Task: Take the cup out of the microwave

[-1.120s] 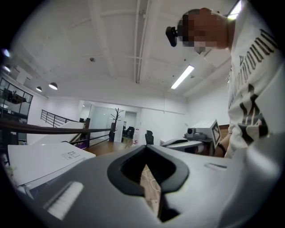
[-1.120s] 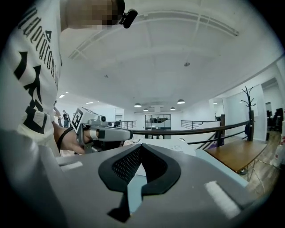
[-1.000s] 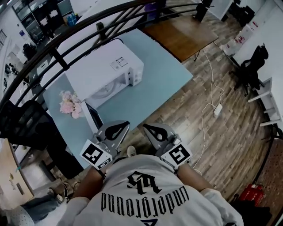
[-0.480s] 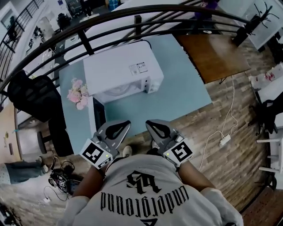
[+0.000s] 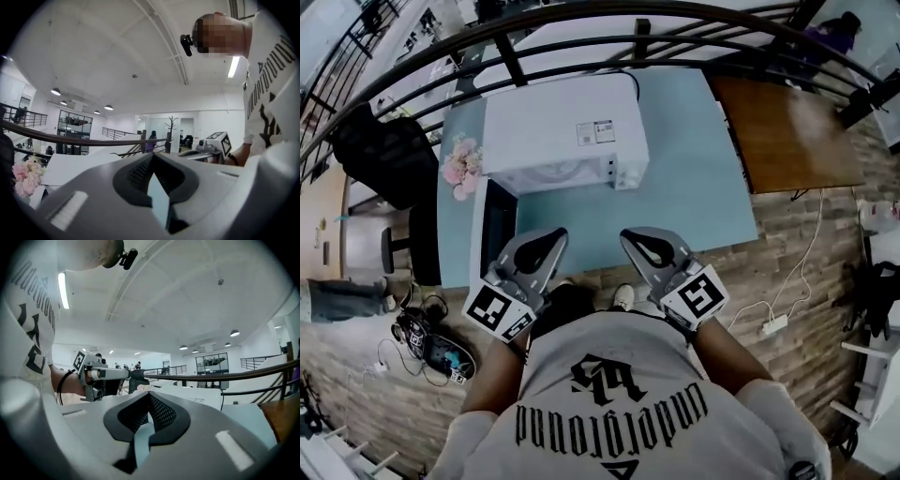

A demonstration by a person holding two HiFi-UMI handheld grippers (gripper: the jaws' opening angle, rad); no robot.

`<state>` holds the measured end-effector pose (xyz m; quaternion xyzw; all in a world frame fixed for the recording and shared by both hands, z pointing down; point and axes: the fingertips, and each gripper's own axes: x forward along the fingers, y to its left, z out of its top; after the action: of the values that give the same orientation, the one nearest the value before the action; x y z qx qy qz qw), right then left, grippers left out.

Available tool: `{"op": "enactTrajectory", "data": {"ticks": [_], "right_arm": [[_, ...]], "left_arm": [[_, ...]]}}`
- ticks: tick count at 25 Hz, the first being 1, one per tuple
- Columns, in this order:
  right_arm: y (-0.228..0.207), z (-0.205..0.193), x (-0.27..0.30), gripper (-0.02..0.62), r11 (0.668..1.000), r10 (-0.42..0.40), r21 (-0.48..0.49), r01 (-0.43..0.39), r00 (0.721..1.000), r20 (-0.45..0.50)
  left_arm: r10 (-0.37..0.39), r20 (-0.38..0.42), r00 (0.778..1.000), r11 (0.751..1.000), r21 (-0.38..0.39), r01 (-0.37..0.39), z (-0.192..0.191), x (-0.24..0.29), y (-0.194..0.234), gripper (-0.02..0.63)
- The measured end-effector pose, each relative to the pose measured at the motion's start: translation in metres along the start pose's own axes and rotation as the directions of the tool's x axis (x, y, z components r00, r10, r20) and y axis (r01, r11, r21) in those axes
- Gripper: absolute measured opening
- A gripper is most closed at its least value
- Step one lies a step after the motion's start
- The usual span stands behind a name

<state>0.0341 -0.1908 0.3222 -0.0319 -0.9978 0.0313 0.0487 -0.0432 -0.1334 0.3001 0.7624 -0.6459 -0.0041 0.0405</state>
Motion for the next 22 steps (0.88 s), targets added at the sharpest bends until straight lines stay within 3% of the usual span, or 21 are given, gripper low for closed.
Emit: {"op": "enactTrajectory", "data": {"ticks": [6,16,22], "right_arm": [[-0.024,-0.010,0.021,0.002,0.999,0.049,-0.016,-0.049,0.999,-0.001],[-0.044,-0.059,0.076,0.003,0.993,0.114,-0.016,-0.115,0.991,-0.073],[-0.051,-0.103,0.126,0.018,0.990,0.141,0.019,-0.139,0.985,-0.100]], "left_arm": [[0.085,-0.017,0.996,0.995,0.054,-0.084,-0.013,0.007,0.015,0.051],[0.210,-0.044,0.977,0.978,-0.001,-0.211,-0.070,0.000,0.071,0.051],[0.225,-0.123,0.967,0.971,-0.052,-0.233,-0.116,0.013,0.102,0.051]]}}
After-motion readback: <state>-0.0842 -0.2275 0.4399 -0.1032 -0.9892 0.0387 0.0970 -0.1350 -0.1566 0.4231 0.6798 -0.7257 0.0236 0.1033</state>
